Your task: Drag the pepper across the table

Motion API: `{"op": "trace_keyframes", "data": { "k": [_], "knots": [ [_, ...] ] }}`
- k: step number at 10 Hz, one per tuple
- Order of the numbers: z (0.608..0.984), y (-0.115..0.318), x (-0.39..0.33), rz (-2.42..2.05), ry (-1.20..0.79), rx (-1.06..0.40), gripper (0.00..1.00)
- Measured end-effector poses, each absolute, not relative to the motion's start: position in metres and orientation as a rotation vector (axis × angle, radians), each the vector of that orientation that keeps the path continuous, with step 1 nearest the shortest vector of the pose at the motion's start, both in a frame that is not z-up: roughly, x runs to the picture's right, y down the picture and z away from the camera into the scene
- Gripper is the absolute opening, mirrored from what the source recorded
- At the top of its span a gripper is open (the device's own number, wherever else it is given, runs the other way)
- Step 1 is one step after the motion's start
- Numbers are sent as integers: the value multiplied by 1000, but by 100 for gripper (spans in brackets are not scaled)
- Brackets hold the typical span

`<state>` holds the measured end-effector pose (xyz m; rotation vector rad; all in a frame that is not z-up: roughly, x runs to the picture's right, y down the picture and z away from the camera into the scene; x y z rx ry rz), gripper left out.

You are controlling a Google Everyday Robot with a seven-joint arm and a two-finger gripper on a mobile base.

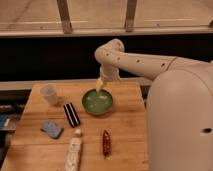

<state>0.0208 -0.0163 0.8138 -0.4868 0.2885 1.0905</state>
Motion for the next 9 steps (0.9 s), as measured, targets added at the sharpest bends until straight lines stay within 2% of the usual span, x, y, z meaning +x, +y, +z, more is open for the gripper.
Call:
{"op": "trace_keyframes", "data": {
  "k": [6,9],
  "knots": [
    [815,-16,21,1088,295,-485,80],
    [807,8,24,1103,369,-474,80]
  ]
}}
